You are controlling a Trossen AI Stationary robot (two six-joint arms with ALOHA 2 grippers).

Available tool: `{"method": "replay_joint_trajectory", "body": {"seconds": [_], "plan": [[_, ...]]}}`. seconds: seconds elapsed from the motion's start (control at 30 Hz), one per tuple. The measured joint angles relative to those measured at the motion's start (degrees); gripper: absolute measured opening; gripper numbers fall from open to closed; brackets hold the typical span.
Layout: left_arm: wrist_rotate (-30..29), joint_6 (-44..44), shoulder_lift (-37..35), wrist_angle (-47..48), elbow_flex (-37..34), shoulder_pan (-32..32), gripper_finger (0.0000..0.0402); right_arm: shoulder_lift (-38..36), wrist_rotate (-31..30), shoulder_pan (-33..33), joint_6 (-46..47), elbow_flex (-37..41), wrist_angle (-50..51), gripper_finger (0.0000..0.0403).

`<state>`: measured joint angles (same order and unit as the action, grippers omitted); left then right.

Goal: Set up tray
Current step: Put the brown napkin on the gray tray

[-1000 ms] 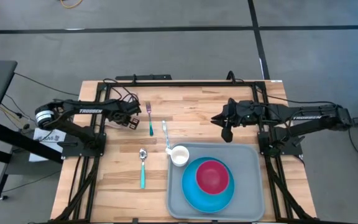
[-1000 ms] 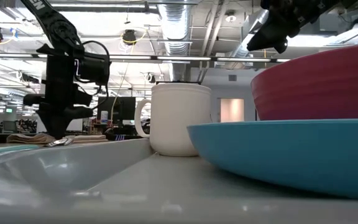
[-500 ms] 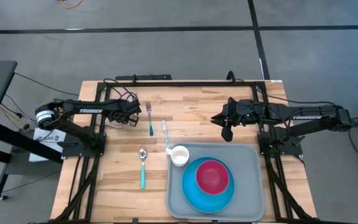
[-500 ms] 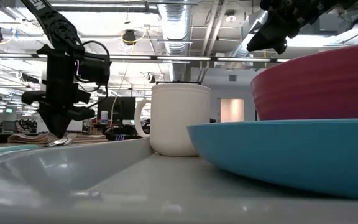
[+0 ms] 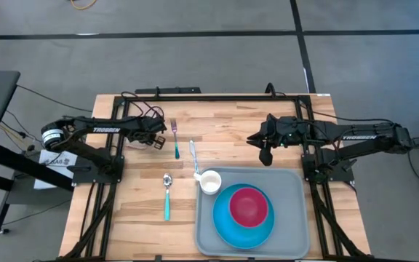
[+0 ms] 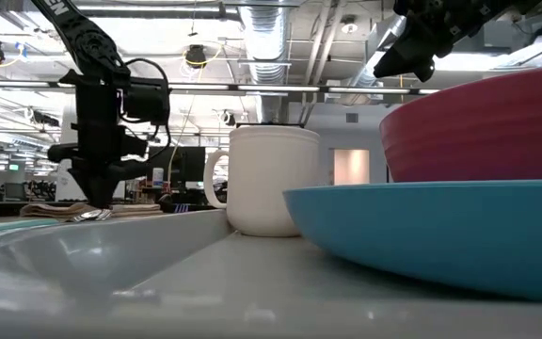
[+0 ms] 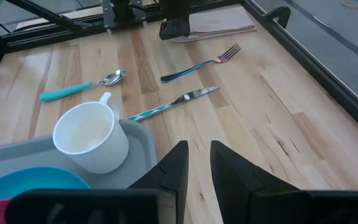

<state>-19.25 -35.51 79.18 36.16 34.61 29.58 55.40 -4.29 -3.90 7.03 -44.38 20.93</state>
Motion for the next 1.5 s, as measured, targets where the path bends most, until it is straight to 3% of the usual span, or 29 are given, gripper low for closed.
{"method": "replay_joint_trajectory", "body": {"seconds": [0.3,0.57,0.8,1.3,1.5], "plan": [[1.4,2.3,3.6,-4.0,0.3,-0.2,0.0072,0.0,0.0,0.0,0.0,0.0,0.0,0.0061],[-0.1,3.3,3.9,-3.2,0.9,-0.8,0.0131,0.0,0.0,0.0,0.0,0.0,0.0,0.0061],[3.9,3.0,4.1,-1.1,3.7,-1.2,0.017,0.0,0.0,0.0,0.0,0.0,0.0,0.0061],[5.3,-1.8,4.6,-3.3,1.8,-2.0,0.0174,0.0,0.0,0.0,0.0,0.0,0.0,0.0061],[2.3,-3.6,4.5,-5.1,-0.6,-4.0,0.0173,0.1,0.0,0.1,3.3,0.0,-0.3,0.0061]]}}
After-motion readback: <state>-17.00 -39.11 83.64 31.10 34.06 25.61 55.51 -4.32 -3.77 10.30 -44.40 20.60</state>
